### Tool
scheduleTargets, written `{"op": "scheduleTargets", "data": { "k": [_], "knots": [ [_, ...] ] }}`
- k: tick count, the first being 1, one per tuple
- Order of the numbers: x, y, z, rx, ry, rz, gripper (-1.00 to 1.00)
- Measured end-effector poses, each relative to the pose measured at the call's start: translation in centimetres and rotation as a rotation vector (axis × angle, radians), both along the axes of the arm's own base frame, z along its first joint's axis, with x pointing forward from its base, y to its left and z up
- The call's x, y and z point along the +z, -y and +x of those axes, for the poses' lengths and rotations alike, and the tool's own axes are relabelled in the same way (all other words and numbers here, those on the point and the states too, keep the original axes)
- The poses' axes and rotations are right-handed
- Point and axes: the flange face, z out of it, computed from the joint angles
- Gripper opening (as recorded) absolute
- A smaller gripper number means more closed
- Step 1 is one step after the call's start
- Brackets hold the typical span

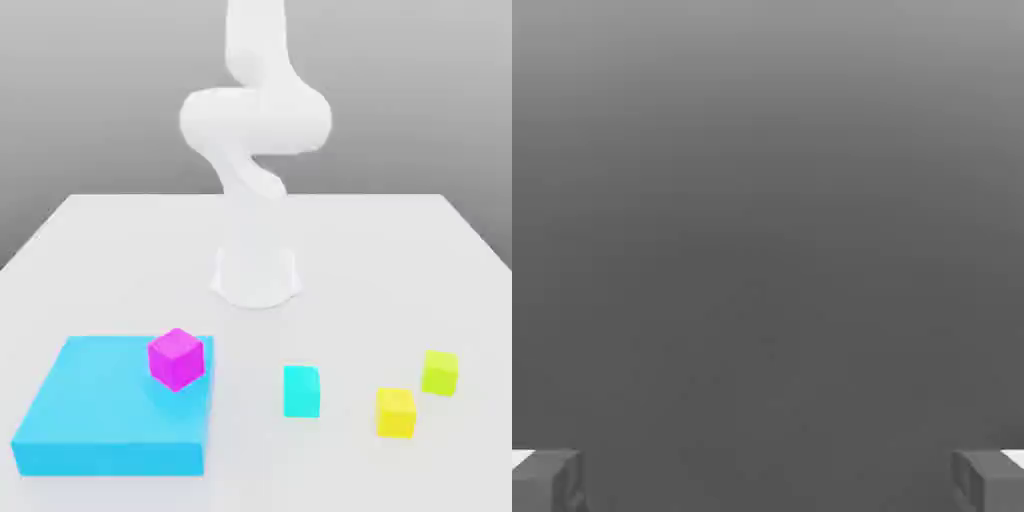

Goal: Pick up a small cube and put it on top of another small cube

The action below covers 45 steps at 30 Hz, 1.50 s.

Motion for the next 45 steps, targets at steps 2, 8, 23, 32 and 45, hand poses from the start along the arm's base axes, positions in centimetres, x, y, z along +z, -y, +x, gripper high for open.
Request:
{"op": "scheduleTargets", "data": {
  "k": [2, 8, 23, 32, 45],
  "knots": [
    [-4.3, -1.8, 2.4, 0.107, -0.063, -0.057, 0.00],
    [-17.2, -7.4, 6.2, 0.428, -0.232, -0.211, 0.00],
    [-47.3, -17.3, -1.8, 1.261, -0.572, -0.509, 0.00],
    [-53.5, -17.2, -2.2, 1.283, -0.581, -0.513, -1.00],
    [-45.9, -20.5, -4.7, 1.282, -0.583, -0.509, -1.00]
  ]
}}
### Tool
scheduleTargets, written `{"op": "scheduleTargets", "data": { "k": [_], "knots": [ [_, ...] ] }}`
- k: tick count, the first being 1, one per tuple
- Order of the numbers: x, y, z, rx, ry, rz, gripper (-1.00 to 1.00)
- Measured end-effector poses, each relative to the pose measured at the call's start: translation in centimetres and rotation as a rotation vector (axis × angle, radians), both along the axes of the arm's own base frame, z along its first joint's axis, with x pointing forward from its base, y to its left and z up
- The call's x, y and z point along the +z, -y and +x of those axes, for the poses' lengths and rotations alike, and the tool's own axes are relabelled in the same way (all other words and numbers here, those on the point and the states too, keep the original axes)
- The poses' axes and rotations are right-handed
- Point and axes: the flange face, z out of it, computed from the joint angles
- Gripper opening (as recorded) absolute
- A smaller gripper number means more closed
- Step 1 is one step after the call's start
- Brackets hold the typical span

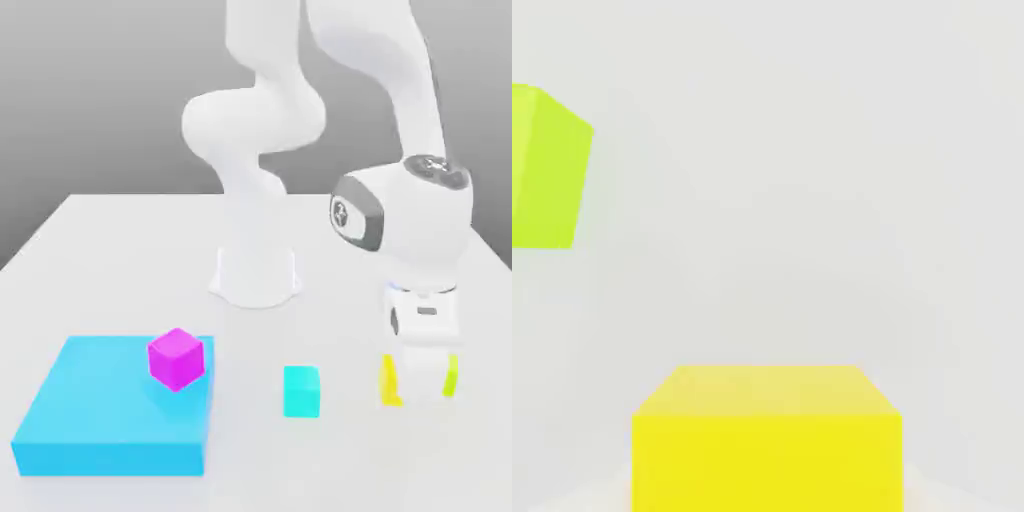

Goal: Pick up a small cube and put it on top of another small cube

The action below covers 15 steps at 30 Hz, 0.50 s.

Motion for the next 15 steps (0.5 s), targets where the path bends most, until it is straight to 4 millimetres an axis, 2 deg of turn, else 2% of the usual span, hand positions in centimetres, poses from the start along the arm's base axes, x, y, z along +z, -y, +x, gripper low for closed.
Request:
{"op": "scheduleTargets", "data": {
  "k": [3, 5, 7, 11, 12, 15],
  "knots": [
    [1.8, -3.8, -3.6, 0.000, 0.000, 0.000, -1.00],
    [2.8, -5.3, -5.5, -0.021, 0.001, -0.002, -1.00],
    [1.9, -5.5, -5.7, -0.045, 0.002, -0.003, -1.00],
    [-2.0, -5.5, -5.7, -0.055, 0.003, -0.003, -1.00],
    [-2.8, -5.4, -5.8, -0.055, 0.003, -0.003, 1.00],
    [-2.8, -5.4, -5.8, -0.055, 0.003, -0.003, 1.00]
  ]
}}
